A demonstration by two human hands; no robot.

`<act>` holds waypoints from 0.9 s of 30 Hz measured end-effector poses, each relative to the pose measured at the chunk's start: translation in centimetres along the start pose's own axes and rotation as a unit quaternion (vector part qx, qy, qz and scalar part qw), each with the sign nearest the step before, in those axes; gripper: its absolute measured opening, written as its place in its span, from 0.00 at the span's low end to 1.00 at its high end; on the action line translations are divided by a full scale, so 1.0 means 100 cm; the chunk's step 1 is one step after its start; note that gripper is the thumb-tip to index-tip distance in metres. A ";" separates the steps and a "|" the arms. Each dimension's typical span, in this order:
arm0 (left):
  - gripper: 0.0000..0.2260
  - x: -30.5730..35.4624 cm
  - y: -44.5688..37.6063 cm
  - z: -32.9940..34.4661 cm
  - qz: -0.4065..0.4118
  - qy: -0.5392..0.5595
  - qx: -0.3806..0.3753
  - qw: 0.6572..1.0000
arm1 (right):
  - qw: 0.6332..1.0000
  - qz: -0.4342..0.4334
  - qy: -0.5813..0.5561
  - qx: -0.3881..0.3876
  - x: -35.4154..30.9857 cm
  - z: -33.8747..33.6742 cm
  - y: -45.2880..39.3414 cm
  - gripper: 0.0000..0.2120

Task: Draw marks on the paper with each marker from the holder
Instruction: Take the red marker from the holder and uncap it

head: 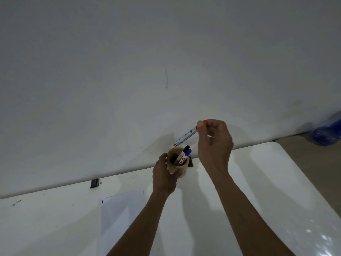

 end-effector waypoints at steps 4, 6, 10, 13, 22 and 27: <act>0.35 -0.002 0.003 -0.007 -0.020 -0.010 -0.030 0.999 | 0.998 0.012 -0.058 -0.027 -0.016 -0.007 0.008 0.04; 0.31 0.001 0.008 -0.023 -0.020 -0.035 -0.018 0.999 | 0.996 0.024 -0.039 -0.070 -0.015 0.002 0.020 0.05; 0.16 0.021 0.029 -0.081 0.026 0.034 0.036 0.998 | 0.976 0.055 0.017 -0.208 0.002 0.046 0.067 0.05; 0.11 0.028 0.050 -0.122 -0.017 0.167 0.033 0.985 | 0.948 0.037 0.066 -0.308 0.006 0.082 0.116 0.14; 0.05 0.019 0.090 -0.216 -0.008 0.167 -0.008 0.986 | 0.916 0.045 0.054 -0.394 -0.022 0.136 0.205 0.10; 0.05 -0.011 0.096 -0.261 -0.053 0.311 0.055 0.947 | 0.901 -0.014 0.150 -0.407 -0.024 0.145 0.216 0.09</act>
Point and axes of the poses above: each hand's wrist, its own y-axis away from the middle knuckle, its own z-axis out of the palm, x = y × z, the point moved 10 cm from there along -y, towards the middle knuckle, and after that the axes turned 13 degrees about y, right-handed, at the moved point
